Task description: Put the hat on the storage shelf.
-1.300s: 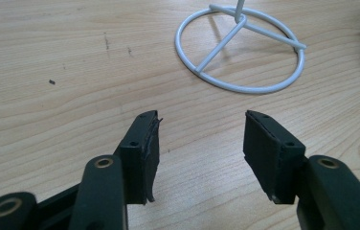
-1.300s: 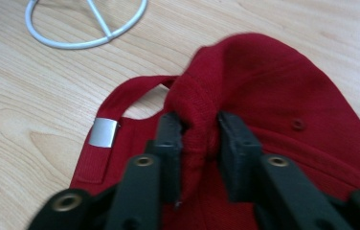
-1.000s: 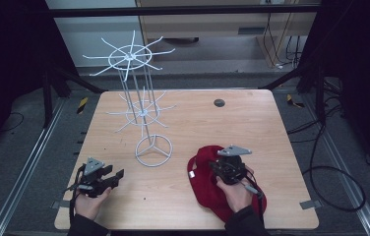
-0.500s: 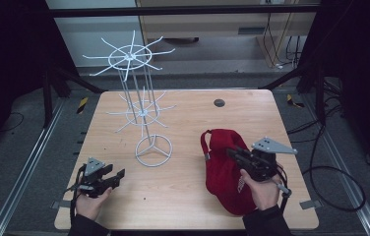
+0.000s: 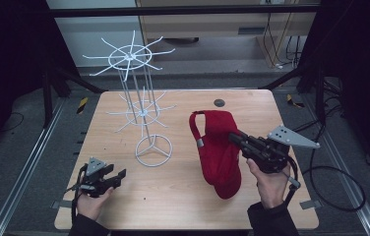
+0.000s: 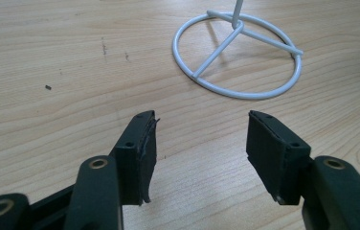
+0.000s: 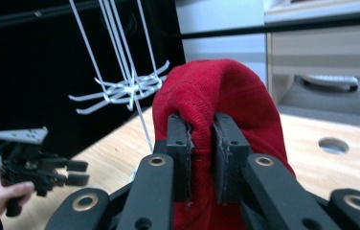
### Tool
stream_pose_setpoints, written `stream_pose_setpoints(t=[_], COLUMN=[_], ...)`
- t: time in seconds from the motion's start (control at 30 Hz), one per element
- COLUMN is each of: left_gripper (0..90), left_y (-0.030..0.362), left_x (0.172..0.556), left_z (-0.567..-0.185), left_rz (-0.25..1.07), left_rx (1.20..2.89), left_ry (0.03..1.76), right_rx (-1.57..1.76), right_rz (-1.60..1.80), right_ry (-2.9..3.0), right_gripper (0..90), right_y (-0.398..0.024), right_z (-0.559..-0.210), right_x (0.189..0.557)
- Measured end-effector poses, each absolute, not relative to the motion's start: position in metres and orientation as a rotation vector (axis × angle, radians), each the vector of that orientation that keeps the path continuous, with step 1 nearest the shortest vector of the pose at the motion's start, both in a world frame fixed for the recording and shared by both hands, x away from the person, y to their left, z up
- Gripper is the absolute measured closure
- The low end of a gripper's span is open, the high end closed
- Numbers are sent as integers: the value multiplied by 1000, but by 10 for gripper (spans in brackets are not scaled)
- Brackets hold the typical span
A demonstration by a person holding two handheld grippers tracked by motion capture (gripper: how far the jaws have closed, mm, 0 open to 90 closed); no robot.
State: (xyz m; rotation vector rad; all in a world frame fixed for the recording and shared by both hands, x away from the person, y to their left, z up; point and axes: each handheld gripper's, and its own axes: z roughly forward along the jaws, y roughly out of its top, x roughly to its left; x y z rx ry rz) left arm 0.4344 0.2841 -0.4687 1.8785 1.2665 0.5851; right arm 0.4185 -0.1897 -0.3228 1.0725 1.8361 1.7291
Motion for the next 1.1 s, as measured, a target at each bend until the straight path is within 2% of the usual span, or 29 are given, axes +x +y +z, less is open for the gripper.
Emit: stream_pose_setpoints(t=[0.6,1.1], left_gripper=[432,428], left_y=[283,283], left_x=[435,435], left_z=[-469,-470], left_rz=[585,582], left_rx=[1884,1887], left_ry=[1261,1258], right_rx=[945,823], right_rz=[1861,1936], right_ry=[1674,1612], right_gripper=[794,794], right_y=[-184,-160], right_z=[-264,-214], right_x=[418,420])
